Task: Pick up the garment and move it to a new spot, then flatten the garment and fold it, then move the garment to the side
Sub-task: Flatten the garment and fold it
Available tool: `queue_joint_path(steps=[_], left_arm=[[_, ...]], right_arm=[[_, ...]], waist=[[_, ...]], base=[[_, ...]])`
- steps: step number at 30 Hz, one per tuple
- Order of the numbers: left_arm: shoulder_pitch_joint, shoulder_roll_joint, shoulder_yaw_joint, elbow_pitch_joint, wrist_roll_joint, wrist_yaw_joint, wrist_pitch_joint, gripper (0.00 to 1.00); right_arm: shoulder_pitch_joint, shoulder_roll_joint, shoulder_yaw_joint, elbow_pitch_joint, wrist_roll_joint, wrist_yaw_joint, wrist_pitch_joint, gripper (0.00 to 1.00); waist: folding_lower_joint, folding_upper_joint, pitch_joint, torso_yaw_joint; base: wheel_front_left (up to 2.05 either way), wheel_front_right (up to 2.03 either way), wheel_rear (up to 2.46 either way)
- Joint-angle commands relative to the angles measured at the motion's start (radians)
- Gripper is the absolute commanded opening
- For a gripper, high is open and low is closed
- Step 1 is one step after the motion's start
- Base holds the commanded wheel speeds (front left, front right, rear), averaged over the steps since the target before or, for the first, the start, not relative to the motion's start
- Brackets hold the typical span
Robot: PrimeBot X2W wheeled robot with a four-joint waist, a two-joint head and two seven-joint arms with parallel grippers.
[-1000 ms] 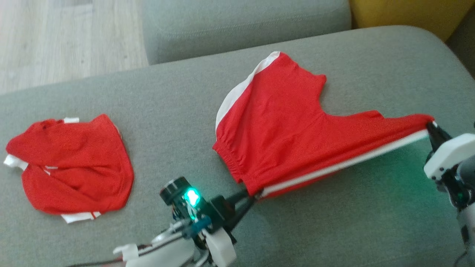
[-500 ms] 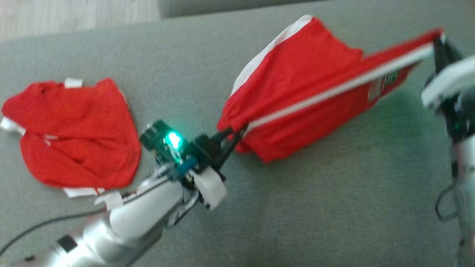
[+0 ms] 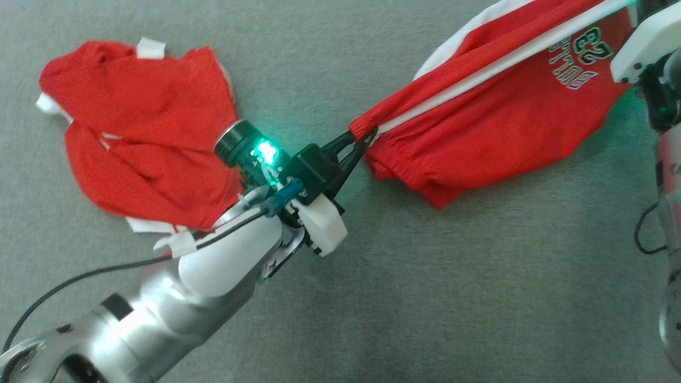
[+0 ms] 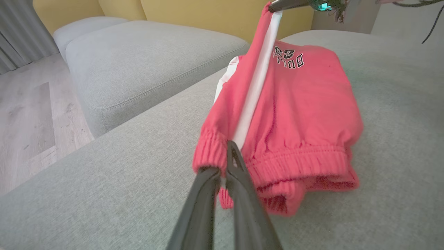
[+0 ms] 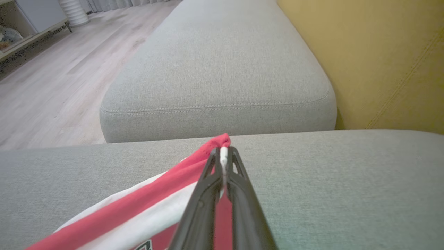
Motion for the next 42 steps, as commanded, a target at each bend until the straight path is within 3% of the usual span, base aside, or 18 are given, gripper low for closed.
queue_joint_path(steps=[1, 11, 12, 13, 14, 15, 16, 22, 33, 42], left_arm=[[-0.051, 0.006, 0.03, -0.008, 0.008, -0.003, -0.012, 0.0], [-0.086, -0.042, 0.014, 0.067, 0.016, -0.021, -0.041, 0.0], [-0.088, -0.046, 0.012, 0.073, 0.017, -0.022, -0.044, 0.0], [-0.09, -0.05, 0.01, 0.079, 0.017, -0.022, -0.046, 0.06], [-0.091, -0.053, 0.01, 0.085, 0.017, -0.022, -0.048, 0.49], [-0.091, -0.055, 0.011, 0.091, 0.016, -0.02, -0.05, 0.78], [-0.092, -0.056, 0.012, 0.096, 0.016, -0.017, -0.055, 1.0], [-0.096, -0.047, 0.046, 0.117, 0.005, 0.014, -0.101, 1.0], [-0.035, 0.004, 0.108, 0.107, -0.043, 0.081, -0.129, 1.0], [0.07, 0.067, 0.201, 0.056, -0.106, 0.17, -0.155, 1.0]], right_arm=[[-0.048, -0.011, 0.006, -0.008, -0.012, -0.001, -0.02, 0.0], [-0.145, -0.019, 0.0, 0.144, -0.038, -0.001, -0.097, 0.0], [-0.152, -0.023, -0.001, 0.159, -0.041, -0.001, -0.101, 0.97], [-0.159, -0.026, -0.002, 0.173, -0.045, -0.001, -0.105, 1.0], [-0.165, -0.028, -0.002, 0.186, -0.049, -0.001, -0.111, 1.0], [-0.172, -0.032, -0.007, 0.197, -0.051, -0.001, -0.121, 1.0], [-0.179, -0.035, -0.019, 0.208, -0.051, -0.001, -0.132, 1.0], [-0.205, -0.036, -0.043, 0.257, -0.064, -0.001, -0.195, 1.0], [-0.171, 0.004, -0.008, 0.268, 0.049, -0.001, -0.257, 1.0], [0.009, 0.006, 0.178, 0.079, 0.234, -0.001, -0.281, 1.0]], waist=[[-0.0002, 0.0, 0.031, 0.033], [-0.0002, 0.0, 0.065, 0.065], [-0.0002, 0.0, 0.066, 0.066], [-0.0002, 0.0, 0.067, 0.067], [-0.0002, 0.0, 0.068, 0.068], [-0.0002, 0.0, 0.068, 0.068], [-0.0002, 0.0, 0.067, 0.066], [-0.0002, 0.0, 0.035, 0.046], [-0.0002, 0.0, -0.09, -0.022], [-0.0002, 0.0, -0.216, -0.091]], base=[[0.0, 0.0, 0.0], [0.0, 0.0, 0.0], [0.0, 0.0, 0.0], [0.0, 0.0, 0.0], [0.0, 0.0, 0.0], [0.0, 0.0, 0.0], [0.0, 0.0, 0.0], [0.0, 0.0, 0.0], [0.0, 0.0, 0.0], [0.0, 0.0, 0.0]])
